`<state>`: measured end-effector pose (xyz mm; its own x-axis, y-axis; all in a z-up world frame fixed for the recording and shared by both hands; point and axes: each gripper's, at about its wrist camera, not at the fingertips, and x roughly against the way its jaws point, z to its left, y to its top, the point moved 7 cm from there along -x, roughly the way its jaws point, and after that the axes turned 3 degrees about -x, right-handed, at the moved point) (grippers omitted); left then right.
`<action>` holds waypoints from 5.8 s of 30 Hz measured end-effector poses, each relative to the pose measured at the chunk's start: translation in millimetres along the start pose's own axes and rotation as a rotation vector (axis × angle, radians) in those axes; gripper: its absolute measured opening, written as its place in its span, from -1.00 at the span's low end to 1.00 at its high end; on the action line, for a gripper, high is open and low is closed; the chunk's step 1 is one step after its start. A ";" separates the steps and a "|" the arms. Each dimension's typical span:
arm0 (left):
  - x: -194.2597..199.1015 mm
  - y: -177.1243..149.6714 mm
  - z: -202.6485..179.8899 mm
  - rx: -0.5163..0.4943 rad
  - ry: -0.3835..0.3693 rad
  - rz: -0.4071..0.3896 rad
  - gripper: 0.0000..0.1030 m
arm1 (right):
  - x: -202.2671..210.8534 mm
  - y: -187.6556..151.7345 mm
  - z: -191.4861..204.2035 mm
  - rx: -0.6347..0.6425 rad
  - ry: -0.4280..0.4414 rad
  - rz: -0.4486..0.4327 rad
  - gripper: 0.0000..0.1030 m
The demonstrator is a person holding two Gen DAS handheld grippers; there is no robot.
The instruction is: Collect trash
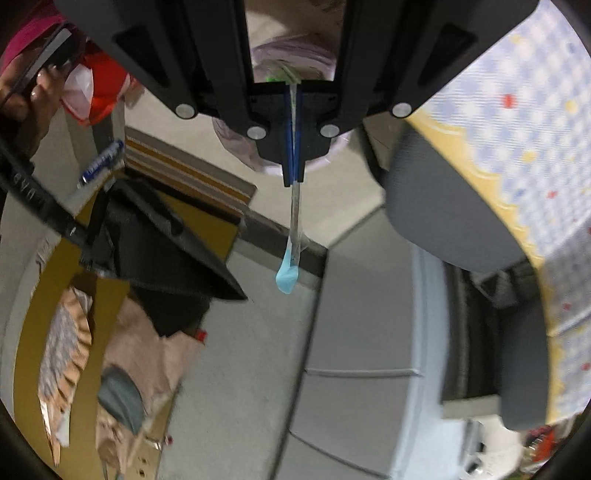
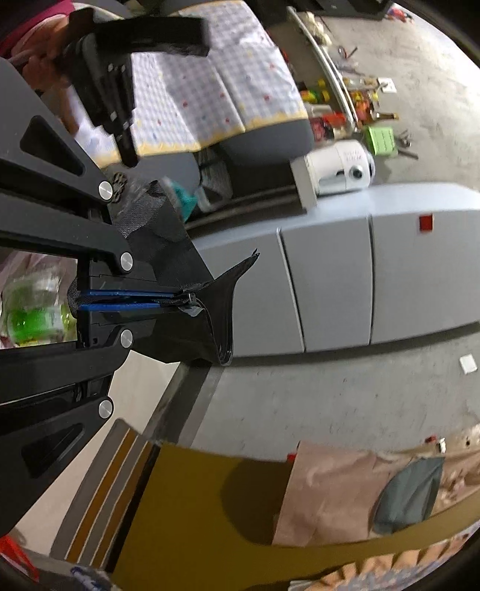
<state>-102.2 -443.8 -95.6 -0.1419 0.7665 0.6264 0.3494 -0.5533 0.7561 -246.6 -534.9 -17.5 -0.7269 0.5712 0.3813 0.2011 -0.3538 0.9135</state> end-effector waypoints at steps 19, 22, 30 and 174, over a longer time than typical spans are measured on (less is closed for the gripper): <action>-95.8 -54.8 2.7 0.030 -0.027 0.251 -0.34 | -50.7 -63.7 -37.4 -0.090 -0.036 0.190 -0.94; -84.0 -48.0 8.1 0.041 -0.001 0.218 -0.25 | -59.1 -74.2 -33.7 -0.087 -0.035 0.210 -0.94; -43.7 -32.7 31.7 0.059 0.084 0.126 -0.07 | -85.5 -99.2 -29.9 -0.177 -0.026 0.326 -0.64; 237.0 -101.2 136.3 0.335 0.702 0.123 0.87 | 6.9 -40.8 148.2 0.209 0.252 0.364 0.76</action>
